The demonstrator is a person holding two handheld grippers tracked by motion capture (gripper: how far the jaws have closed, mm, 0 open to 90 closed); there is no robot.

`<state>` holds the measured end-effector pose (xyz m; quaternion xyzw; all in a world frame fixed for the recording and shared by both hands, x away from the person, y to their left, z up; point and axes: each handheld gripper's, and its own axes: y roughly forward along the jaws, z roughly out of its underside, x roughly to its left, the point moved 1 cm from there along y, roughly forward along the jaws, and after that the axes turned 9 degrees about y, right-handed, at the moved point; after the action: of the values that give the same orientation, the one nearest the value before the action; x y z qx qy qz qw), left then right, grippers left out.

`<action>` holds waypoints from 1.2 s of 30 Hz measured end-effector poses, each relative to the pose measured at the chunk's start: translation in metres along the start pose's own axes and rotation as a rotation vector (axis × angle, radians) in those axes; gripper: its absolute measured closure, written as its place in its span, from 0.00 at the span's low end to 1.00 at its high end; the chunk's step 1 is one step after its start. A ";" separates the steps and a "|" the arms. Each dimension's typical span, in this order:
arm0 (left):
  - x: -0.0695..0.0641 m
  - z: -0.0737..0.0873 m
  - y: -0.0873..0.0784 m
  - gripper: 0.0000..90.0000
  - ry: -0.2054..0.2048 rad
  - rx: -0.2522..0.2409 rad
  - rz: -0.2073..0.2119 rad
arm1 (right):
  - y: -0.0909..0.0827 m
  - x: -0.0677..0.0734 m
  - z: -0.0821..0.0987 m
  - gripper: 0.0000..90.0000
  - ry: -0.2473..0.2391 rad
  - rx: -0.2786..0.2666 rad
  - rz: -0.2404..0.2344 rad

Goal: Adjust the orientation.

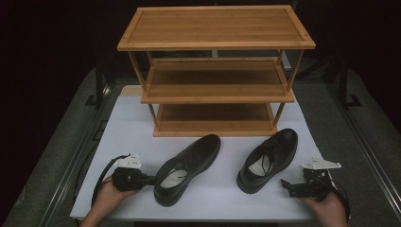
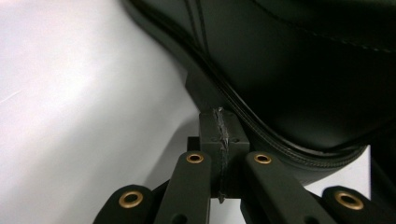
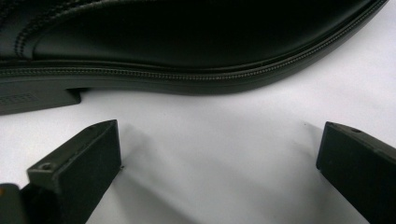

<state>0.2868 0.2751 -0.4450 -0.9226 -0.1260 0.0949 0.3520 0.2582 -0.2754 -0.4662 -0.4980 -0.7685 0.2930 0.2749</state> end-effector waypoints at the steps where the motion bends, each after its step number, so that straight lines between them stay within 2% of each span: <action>1: -0.002 -0.002 0.002 1.00 0.009 0.004 0.011 | 0.000 0.000 0.000 0.00 0.000 0.000 0.000; 11: -0.014 -0.013 0.015 1.00 0.057 0.016 0.056 | 0.000 0.000 0.000 0.00 -0.001 0.000 0.000; 25: -0.027 -0.029 0.036 1.00 0.097 0.016 0.111 | 0.000 0.000 0.000 0.00 0.003 0.002 0.000; 28: -0.029 -0.032 0.039 1.00 0.108 0.024 0.116 | 0.000 0.000 0.000 0.00 0.003 0.002 0.000; 36: -0.030 -0.033 0.040 1.00 0.107 0.020 0.116 | 0.000 0.000 0.000 0.00 0.003 0.002 0.000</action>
<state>0.2740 0.2166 -0.4448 -0.9286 -0.0522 0.0670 0.3612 0.2582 -0.2752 -0.4662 -0.4982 -0.7677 0.2931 0.2766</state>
